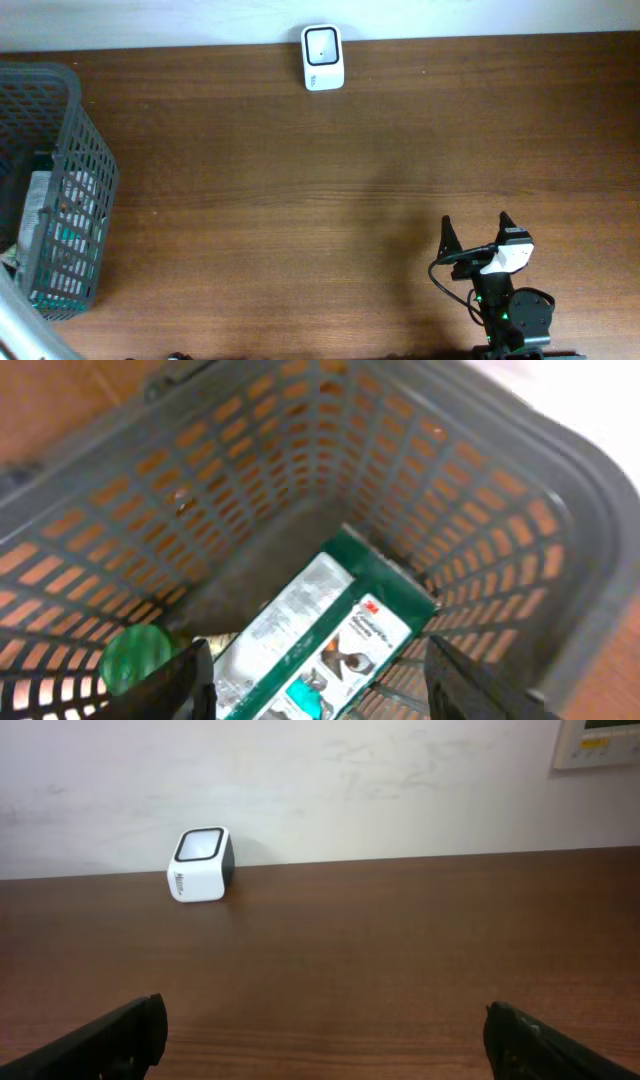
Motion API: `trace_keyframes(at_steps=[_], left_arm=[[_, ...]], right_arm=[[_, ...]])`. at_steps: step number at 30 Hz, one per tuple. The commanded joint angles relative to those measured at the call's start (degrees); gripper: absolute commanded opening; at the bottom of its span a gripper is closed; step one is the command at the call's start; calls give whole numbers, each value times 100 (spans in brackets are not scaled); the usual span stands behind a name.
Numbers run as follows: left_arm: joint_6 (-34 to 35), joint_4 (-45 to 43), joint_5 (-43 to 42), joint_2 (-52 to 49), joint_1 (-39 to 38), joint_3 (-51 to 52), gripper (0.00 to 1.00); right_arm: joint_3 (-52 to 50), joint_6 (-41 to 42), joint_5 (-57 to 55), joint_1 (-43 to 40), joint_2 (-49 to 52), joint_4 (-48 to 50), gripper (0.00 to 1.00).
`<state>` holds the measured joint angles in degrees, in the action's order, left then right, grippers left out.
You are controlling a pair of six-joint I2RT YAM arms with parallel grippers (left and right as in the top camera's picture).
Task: Scan the item barcode
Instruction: 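Reach into the basket and grasp the green 3M gloves pack with left gripper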
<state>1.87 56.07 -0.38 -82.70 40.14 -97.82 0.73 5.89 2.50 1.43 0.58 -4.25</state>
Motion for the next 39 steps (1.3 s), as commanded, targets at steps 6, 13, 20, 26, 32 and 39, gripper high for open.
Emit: trace_keyframes(at_steps=[6, 13, 20, 26, 32, 39], left_arm=[[111, 376, 647, -605, 92, 28, 71], [-457, 487, 614, -1528, 92, 42, 76], [-649, 402, 597, -1840, 92, 44, 73], [-647, 382, 595, -1849, 90, 44, 73], [-647, 354, 581, -1790, 92, 37, 73], [-645, 94, 376, -1790, 92, 39, 73]], right_arm=[[-42, 15, 31, -33, -37, -4, 98], [-42, 15, 31, -33, -37, -4, 98], [-42, 15, 31, -33, -37, -4, 98], [-42, 15, 31, -33, -37, -4, 98], [-42, 15, 31, -33, -37, -4, 99], [-42, 15, 31, -33, -37, -4, 98]])
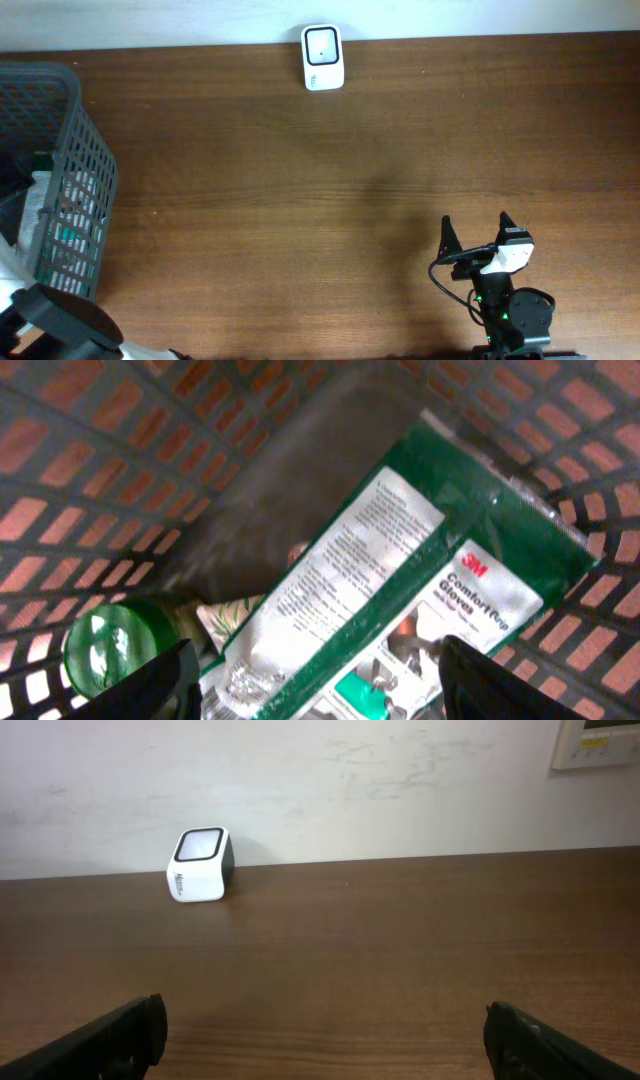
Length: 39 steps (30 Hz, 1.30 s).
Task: Scan the item barcode
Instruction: 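Reach into the basket and grasp the green 3M gloves pack with left gripper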
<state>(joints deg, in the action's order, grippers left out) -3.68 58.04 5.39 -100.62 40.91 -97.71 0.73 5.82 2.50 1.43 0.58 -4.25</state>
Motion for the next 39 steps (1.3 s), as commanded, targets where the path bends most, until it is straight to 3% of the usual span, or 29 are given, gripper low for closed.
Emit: trace_keyframes(at_steps=[1, 8, 16, 19, 26, 30, 33, 39], left_arm=[[-90, -210, -422, 2, 13, 28, 73], [-92, -376, -459, -15, -39, 28, 82], [-507, -487, -520, -374, -376, 28, 82], [-651, -490, -518, -374, -374, 28, 97], [-1276, -562, -693, -374, -323, 28, 98], [-1410, -535, -1840, -374, 367, 26, 98], [-2050, -269, -2559, -407, 887, 28, 95], [-2435, 66, -2575, -1156, 960, 28, 93]], right_arm=[[-42, 22, 31, -33, -37, -4, 98], [-42, 22, 31, -33, -37, -4, 98], [-42, 22, 31, -33, -22, -4, 98], [-42, 22, 31, -33, -22, -4, 98], [-42, 22, 31, -33, -22, -4, 98], [-42, 22, 31, -33, -22, -4, 98], [-42, 22, 31, -33, -22, -4, 98], [-42, 22, 31, -33, -22, -4, 98]])
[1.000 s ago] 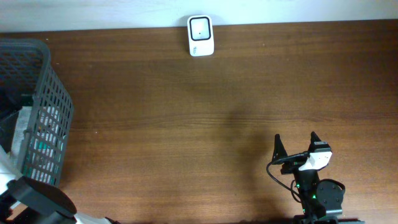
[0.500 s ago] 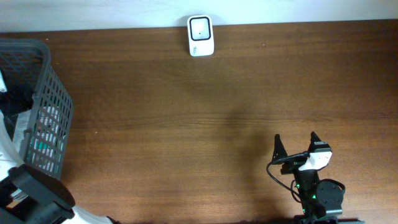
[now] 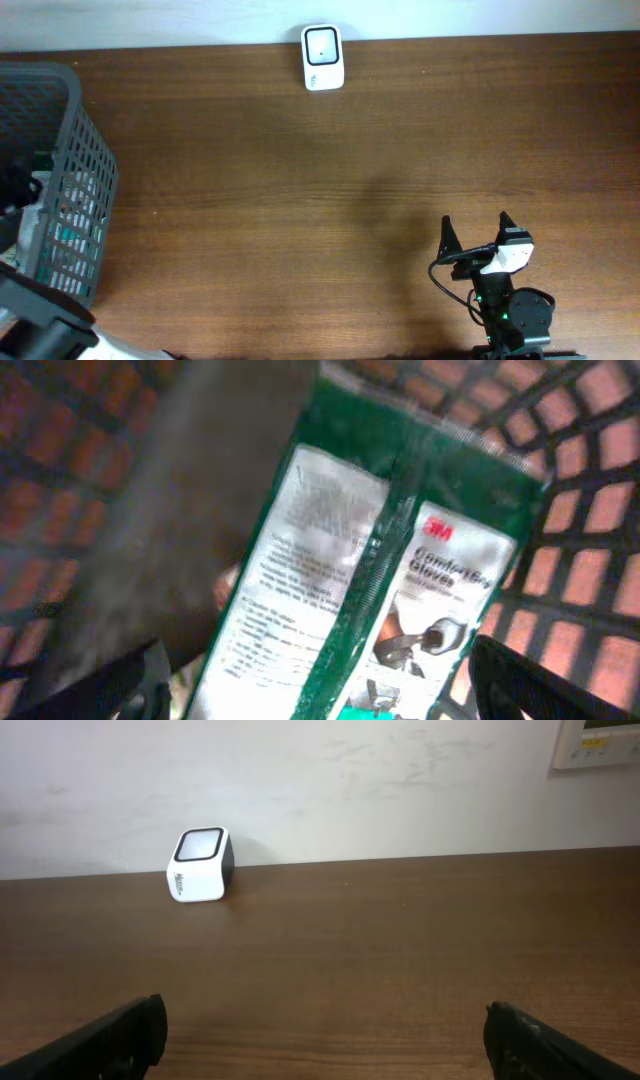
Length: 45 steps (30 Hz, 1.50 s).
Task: Scan the item barcode
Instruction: 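Reach into the basket and grasp the green 3M gloves pack with left gripper, then lift the gloves pack out and place it on the table center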
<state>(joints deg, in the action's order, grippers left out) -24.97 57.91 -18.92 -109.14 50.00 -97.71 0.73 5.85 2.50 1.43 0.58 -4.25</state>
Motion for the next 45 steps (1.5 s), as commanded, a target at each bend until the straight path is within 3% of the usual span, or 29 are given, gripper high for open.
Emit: trace_keyframes(at_steps=[1, 7, 16, 18, 19, 20, 23, 26, 29, 34, 37, 39, 42, 45], left_arm=[[-345, 122, -160, -442, 55, 28, 91], [-514, 321, -61, -966, 120, 44, 86], [-514, 199, -85, -1228, 332, -107, 97], [-516, 184, -103, -1419, 332, 37, 87], [-514, 157, -157, -1416, 332, 26, 76], [-514, 164, -173, -1412, 332, -4, 54], [-509, 400, -197, -1394, 332, -175, 9], [-507, 1008, -848, -1198, 328, -887, 1], [-326, 1314, -2214, -695, 328, -2175, 0], [1172, 1056, -3790, 435, 219, -3320, 0], [1316, 1145, -3681, 1069, -557, -3322, 0], [1316, 1521, -3045, 1198, -1891, -3320, 0], [1320, 1923, -1261, 1128, -4000, -2889, 0], [1318, 1679, -973, 938, -5335, -2041, 0]], right_arm=[[-42, 20, 31, -33, -22, -4, 99], [-42, 20, 31, -33, -22, -4, 98], [-42, 20, 31, -33, -22, -4, 98], [-42, 20, 31, -33, -22, -4, 98], [-42, 20, 31, -33, -22, -4, 98], [-42, 20, 31, -33, -22, -4, 98], [-42, 20, 31, -33, -22, -4, 98], [-42, 20, 31, -33, -22, -4, 98], [-42, 20, 31, -33, -22, -4, 98], [-42, 20, 31, -33, -22, -4, 98], [-42, 20, 31, -33, -22, -4, 98], [-42, 20, 31, -33, -22, -4, 98], [-42, 20, 31, -33, -22, -4, 99], [-42, 20, 31, -33, -22, -4, 98]])
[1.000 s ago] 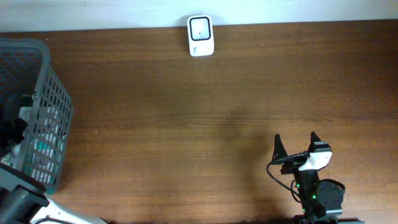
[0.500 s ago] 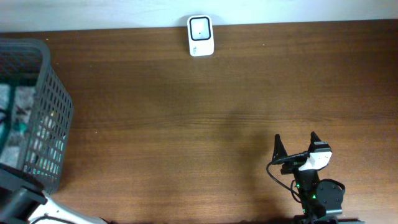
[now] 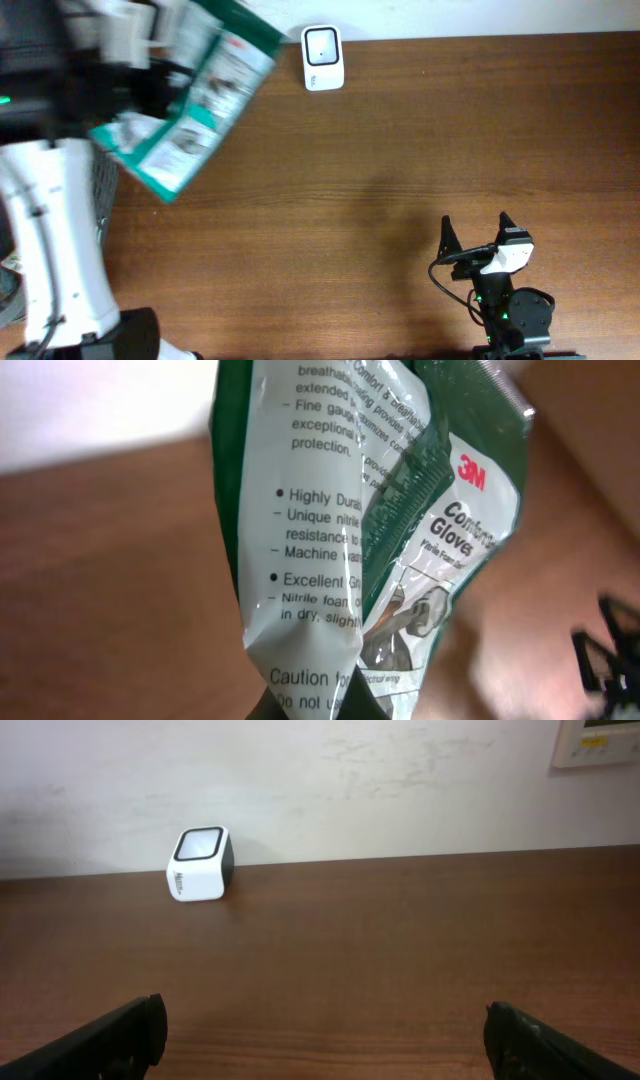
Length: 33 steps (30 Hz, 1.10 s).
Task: Scan the item barcode
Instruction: 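Lift the gloves pack out and place it on the table center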
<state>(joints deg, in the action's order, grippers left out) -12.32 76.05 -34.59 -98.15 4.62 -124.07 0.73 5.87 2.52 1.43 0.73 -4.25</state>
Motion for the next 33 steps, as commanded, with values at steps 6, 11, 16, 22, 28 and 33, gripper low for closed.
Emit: trace_keyframes(at_steps=[6, 11, 16, 22, 28, 33], left_arm=[[1845, -2918, 595, -1093, -2326, 3014, 0], [3220, -4046, 1174, -1902, -3263, 3307, 0], [5617, -4009, 3134, -2109, -3963, 3307, 0], [7700, -3593, 3182, -2481, -4251, 3314, 20], [5539, -3786, 3202, -2223, -4131, 3067, 99], [2667, -3316, 3206, -485, -3008, 2511, 99]], right_arm=[[-42, 17, 28, -33, -37, -4, 98], [-42, 17, 28, -33, -37, -4, 98], [-42, 17, 28, -33, -37, -4, 98], [-42, 17, 28, -33, -37, -4, 98], [-42, 17, 28, -33, -37, -4, 98], [-42, 17, 28, -33, -37, -4, 98]])
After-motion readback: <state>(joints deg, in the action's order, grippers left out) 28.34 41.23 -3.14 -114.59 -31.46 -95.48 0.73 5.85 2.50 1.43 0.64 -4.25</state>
